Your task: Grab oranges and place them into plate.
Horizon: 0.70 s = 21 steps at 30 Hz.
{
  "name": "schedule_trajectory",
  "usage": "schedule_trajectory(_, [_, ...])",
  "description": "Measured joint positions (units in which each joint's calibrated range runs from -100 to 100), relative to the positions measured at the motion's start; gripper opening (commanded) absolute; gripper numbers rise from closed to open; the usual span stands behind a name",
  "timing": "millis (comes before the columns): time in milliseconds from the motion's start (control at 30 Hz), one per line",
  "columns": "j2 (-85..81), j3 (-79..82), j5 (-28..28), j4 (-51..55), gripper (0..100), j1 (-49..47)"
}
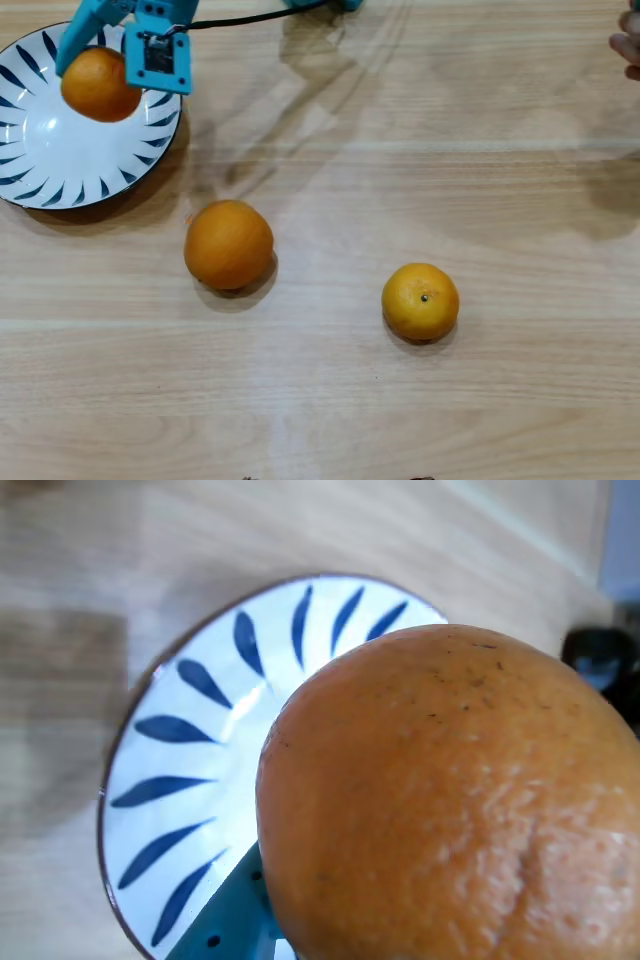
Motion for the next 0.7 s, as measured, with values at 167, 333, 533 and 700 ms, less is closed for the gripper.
schedule_trajectory(167, [6.4,0.1,0.1,-0.3,25,7.9])
schedule_trajectory(333, [10.7,0.5,0.1,3.9,25,13.2])
schedule_trajectory(533, [12.4,0.4,0.1,4.8,26,15.3])
schedule_trajectory(700, [12.4,0.4,0.1,4.8,45,15.1])
